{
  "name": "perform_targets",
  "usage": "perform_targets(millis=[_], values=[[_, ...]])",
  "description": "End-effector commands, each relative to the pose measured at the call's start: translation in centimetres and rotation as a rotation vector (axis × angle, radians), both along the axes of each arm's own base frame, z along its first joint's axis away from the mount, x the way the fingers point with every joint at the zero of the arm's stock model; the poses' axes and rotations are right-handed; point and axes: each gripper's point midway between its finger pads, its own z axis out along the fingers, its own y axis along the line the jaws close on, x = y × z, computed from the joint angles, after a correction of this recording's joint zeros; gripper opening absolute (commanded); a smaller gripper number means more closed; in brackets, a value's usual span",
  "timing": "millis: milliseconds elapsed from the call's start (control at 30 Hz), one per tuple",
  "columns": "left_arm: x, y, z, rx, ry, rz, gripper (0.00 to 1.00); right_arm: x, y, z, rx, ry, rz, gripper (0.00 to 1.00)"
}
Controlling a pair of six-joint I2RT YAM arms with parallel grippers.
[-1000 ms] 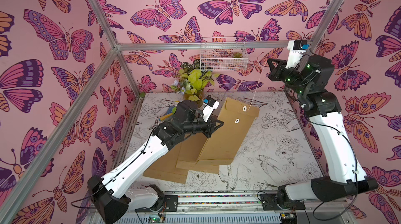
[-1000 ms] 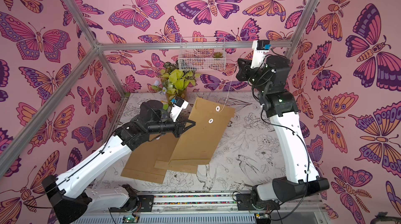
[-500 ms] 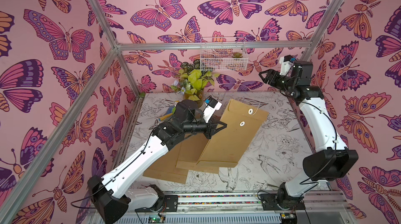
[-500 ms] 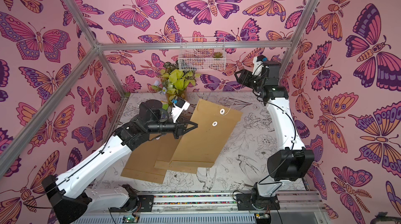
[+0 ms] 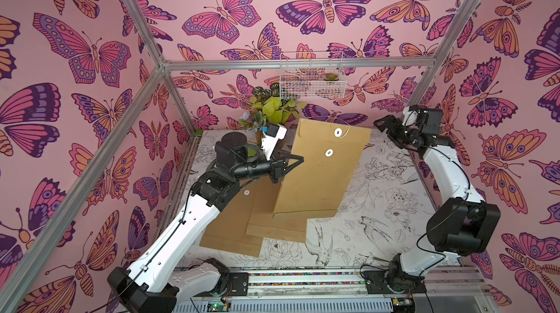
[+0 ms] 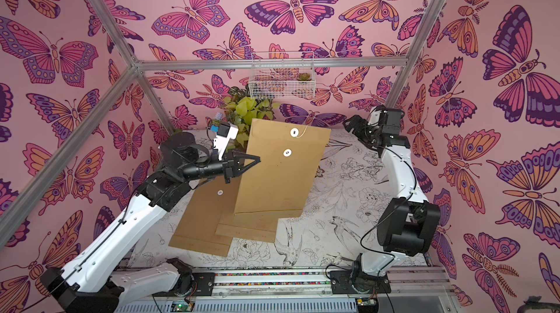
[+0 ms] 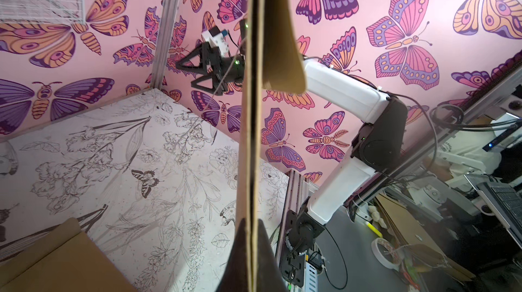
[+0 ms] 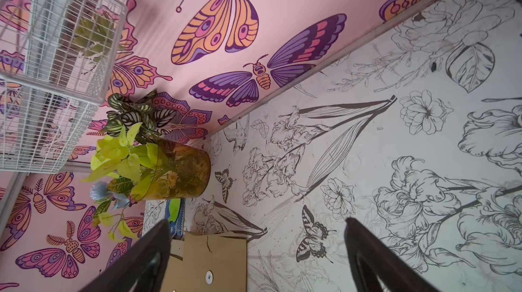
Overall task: Open the file bag
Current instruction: Open the file bag, then place the file bag at the file bag.
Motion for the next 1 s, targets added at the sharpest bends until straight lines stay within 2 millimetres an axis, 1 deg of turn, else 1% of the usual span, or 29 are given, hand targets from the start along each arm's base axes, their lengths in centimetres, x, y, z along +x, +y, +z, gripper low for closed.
perform_targets(millis=[0, 33, 167, 267, 300, 400, 433, 467, 600, 667, 767, 833, 967], values=[[0.7, 1.4, 1.8, -0.044, -0.032, 0.027, 0.00, -1.2, 1.2, 4.3, 0.033, -0.136, 0.054, 0.95], [1.1, 1.8, 2.2, -0.047, -0.038, 0.043, 0.00, -1.5, 1.6, 4.5, 0.044, -0.153, 0.068, 0.94], [2.9, 3.3, 4.2, -0.066, -0.069, 0.099, 0.00, -3.5, 3.3, 6.8, 0.109, -0.280, 0.123, 0.93], [4.2, 3.9, 5.6, -0.076, -0.090, 0.118, 0.00, -5.3, 4.9, 9.4, 0.113, -0.385, 0.192, 0.93], [4.6, 4.1, 6.0, -0.079, -0.095, 0.120, 0.00, -6.1, 5.7, 10.6, 0.114, -0.427, 0.227, 0.93], [5.0, 3.9, 7.4, -0.091, -0.115, 0.100, 0.00, -8.3, 7.9, 14.0, 0.137, -0.553, 0.335, 0.92], [5.9, 3.5, 7.0, -0.087, -0.095, 0.091, 0.00, -8.9, 8.5, 14.8, 0.144, -0.582, 0.360, 0.93], [6.1, 3.3, 7.2, -0.091, -0.092, 0.077, 0.00, -9.9, 9.4, 16.0, 0.151, -0.627, 0.396, 0.93], [5.8, 2.8, 8.0, -0.098, -0.102, 0.037, 0.00, -12.6, 12.7, 19.2, 0.159, -0.733, 0.516, 0.92], [5.4, 2.8, 8.2, -0.100, -0.110, 0.025, 0.00, -13.6, 14.3, 20.3, 0.168, -0.760, 0.568, 0.92], [4.7, 2.6, 8.5, -0.103, -0.113, 0.003, 0.00, -14.8, 15.7, 21.4, 0.204, -0.791, 0.614, 0.91], [4.2, 2.4, 8.6, -0.105, -0.117, -0.011, 0.00, -15.2, 16.3, 21.7, 0.224, -0.805, 0.628, 0.91], [2.7, 1.9, 9.1, -0.112, -0.136, -0.042, 0.00, -15.3, 17.6, 21.4, 0.241, -0.794, 0.647, 0.90]])
